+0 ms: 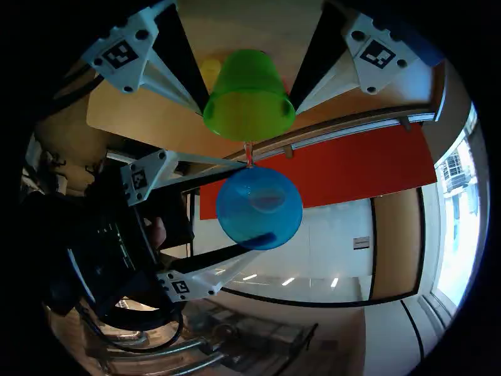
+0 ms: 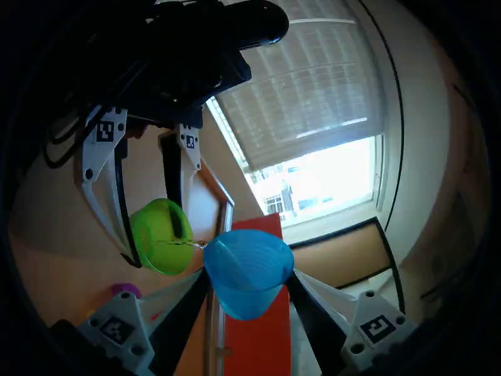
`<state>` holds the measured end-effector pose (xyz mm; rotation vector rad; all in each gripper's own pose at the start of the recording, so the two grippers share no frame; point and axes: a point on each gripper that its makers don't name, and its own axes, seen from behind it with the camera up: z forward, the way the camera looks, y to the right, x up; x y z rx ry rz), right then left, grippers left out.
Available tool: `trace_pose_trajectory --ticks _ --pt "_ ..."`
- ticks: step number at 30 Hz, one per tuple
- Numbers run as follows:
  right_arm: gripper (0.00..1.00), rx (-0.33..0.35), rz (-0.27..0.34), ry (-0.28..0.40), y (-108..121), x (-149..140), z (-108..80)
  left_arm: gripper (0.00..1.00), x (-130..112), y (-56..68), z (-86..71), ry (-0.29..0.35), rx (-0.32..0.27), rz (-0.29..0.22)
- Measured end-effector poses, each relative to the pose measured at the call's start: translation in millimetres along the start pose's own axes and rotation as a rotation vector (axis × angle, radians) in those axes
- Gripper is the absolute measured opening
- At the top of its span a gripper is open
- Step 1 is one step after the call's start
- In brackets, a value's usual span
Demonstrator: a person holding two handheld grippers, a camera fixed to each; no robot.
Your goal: Pour water
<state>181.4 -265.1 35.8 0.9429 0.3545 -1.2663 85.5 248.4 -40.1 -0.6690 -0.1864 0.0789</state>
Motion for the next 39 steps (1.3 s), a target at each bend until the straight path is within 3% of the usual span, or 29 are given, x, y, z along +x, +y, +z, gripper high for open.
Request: trace_pose_trajectory --ticks 39 --pt "0.89 0.007 -0.078 -0.002 4.2 -0.9 -0.5 0.87 -0.4 1.6 -1.0 0.0 0.003 -0.003"
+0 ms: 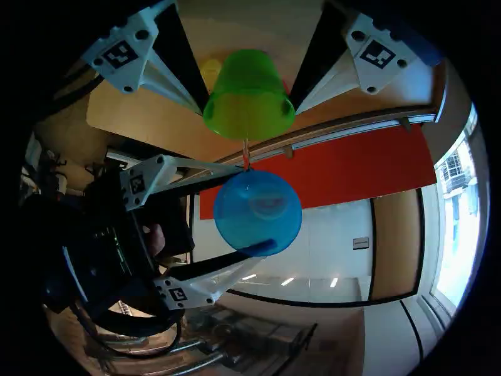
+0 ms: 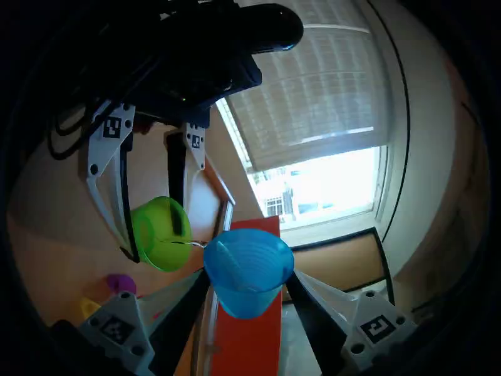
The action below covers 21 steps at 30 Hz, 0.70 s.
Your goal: Pour water
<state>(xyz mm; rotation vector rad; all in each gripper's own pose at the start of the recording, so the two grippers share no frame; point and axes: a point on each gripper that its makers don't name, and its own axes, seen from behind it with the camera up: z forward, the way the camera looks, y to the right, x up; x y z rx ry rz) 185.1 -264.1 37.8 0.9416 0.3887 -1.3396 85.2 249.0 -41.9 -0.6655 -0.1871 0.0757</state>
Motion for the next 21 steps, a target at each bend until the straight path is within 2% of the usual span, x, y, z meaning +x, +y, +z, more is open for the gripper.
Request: trace_pose_trajectory --ticks 21 --pt "0.88 0.006 -0.037 -0.001 1.8 -2.1 1.6 0.87 -2.0 -1.0 -0.6 -0.001 0.003 -0.004"
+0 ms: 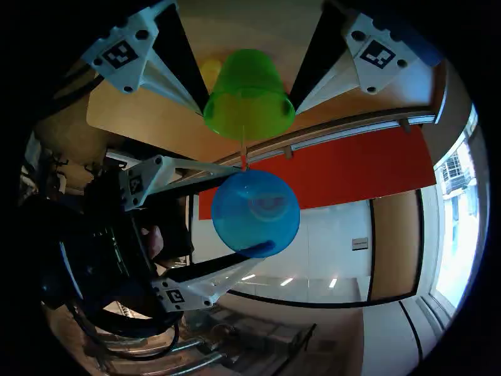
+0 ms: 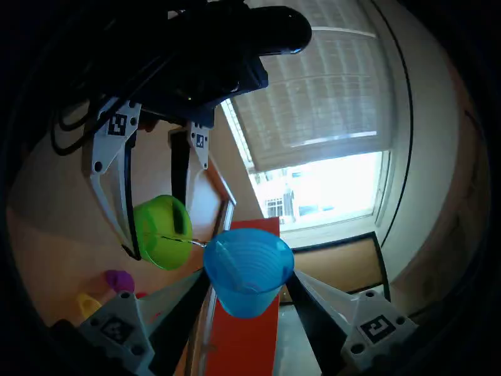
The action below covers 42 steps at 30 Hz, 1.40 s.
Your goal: Pour water
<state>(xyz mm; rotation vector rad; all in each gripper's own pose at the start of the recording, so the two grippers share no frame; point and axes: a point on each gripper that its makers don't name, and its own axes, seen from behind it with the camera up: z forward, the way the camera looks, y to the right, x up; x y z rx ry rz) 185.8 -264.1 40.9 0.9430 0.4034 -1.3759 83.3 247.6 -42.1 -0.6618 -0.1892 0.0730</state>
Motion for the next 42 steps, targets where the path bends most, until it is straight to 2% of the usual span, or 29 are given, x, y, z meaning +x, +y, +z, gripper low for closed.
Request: trace_pose_trajectory --ticks 42 --pt "0.89 0.003 -0.097 -0.015 6.6 5.4 -7.5 0.87 0.8 5.3 -2.2 0.0 -0.007 0.005"
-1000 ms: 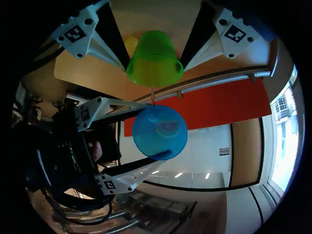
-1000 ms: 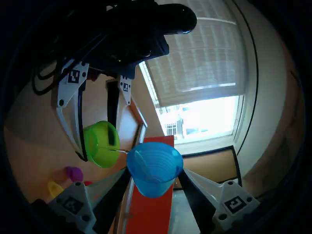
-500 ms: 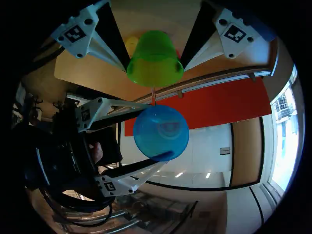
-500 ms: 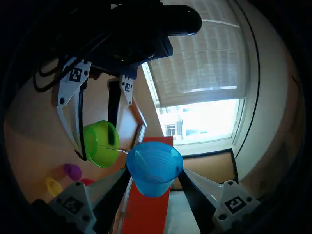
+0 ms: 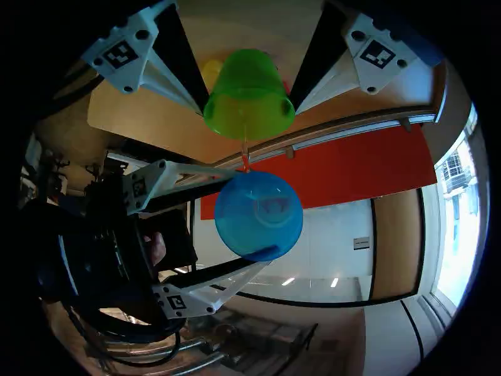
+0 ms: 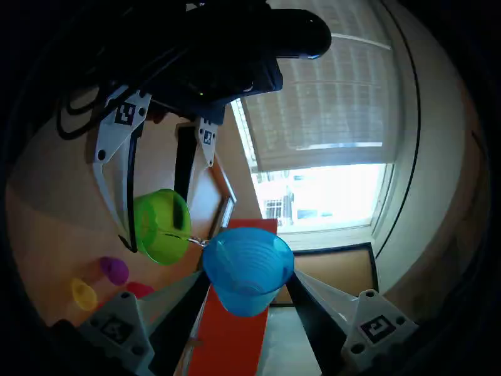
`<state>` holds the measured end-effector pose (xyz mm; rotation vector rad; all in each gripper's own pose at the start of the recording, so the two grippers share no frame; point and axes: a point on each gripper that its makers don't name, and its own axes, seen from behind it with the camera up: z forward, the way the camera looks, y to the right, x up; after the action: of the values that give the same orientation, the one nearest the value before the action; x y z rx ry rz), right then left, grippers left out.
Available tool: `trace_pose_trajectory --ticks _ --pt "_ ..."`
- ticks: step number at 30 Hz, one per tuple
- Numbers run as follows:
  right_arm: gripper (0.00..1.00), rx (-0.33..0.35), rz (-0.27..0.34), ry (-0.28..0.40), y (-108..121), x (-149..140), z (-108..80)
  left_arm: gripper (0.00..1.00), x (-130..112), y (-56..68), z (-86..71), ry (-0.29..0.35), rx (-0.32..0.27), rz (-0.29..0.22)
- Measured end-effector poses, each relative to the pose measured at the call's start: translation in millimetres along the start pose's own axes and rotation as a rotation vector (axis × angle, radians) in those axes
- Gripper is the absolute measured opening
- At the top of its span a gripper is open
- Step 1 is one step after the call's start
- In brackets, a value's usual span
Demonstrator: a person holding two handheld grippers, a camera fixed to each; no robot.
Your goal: Pour water
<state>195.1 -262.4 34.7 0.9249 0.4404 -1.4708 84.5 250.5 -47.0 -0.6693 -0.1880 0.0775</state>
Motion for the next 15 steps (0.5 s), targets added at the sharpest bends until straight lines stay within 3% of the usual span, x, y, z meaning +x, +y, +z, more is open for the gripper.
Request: trace_pose_trajectory --ticks 15 --pt "0.88 0.001 -0.025 -0.007 2.0 -10.9 5.8 0.87 -1.2 -1.1 3.7 -0.003 -0.001 -0.002"
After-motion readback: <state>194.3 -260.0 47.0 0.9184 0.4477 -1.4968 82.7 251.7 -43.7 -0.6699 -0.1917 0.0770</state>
